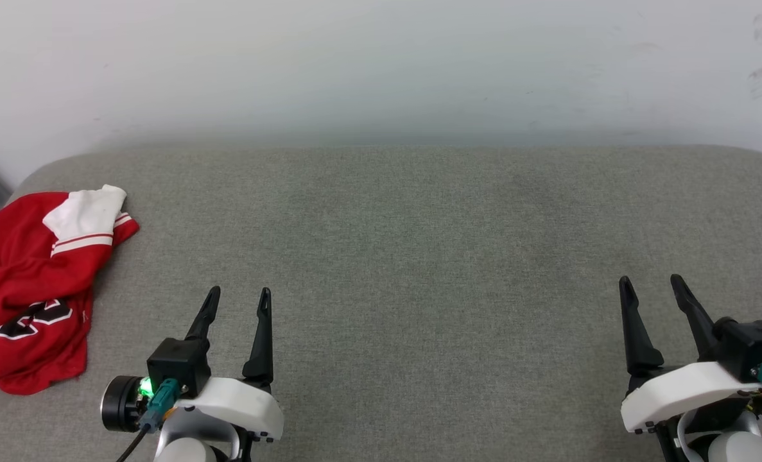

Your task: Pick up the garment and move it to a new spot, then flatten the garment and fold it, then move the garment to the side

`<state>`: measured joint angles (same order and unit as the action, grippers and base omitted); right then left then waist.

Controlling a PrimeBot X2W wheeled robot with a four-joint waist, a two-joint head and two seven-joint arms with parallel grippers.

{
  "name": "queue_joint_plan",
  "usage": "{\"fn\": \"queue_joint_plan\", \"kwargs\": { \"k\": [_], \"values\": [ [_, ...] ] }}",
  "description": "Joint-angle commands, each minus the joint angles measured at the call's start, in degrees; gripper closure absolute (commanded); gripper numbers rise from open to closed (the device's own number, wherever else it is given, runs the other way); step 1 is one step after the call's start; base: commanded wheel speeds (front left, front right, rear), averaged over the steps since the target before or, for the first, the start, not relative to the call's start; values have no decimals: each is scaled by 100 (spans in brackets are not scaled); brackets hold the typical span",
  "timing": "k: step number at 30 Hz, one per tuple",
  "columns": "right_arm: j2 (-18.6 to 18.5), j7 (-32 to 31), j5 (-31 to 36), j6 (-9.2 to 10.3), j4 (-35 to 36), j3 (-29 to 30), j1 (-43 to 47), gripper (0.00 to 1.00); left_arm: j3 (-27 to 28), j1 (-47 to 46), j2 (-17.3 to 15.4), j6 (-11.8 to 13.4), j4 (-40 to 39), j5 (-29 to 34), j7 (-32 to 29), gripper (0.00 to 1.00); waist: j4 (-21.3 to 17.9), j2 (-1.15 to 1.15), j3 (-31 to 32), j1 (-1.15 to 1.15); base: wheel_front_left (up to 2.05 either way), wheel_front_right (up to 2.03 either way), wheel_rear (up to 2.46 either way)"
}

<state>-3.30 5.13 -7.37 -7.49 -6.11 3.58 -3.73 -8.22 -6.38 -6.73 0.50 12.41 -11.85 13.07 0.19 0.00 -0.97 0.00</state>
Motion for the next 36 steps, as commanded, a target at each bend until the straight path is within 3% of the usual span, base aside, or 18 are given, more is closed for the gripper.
{"fn": "queue_joint_plan", "kwargs": {
  "k": [1,17,30,36],
  "values": [
    [27,62,152,0,32,7,17,0,12,-107,11,-4,4,140,51,0,1,0,-10,0,0,0,0],
    [48,179,751,1,70,12,-4,0,99,-147,139,-127,211,639,219,0,62,0,-36,0,0,0,0],
    [50,205,637,1,-1,20,-41,0,230,-156,241,-193,303,598,215,0,124,0,-18,0,0,0,0],
    [50,225,693,1,110,-37,-18,0,319,-207,288,-171,325,490,215,0,357,0,-41,0,0,0,0]
  ]
}}
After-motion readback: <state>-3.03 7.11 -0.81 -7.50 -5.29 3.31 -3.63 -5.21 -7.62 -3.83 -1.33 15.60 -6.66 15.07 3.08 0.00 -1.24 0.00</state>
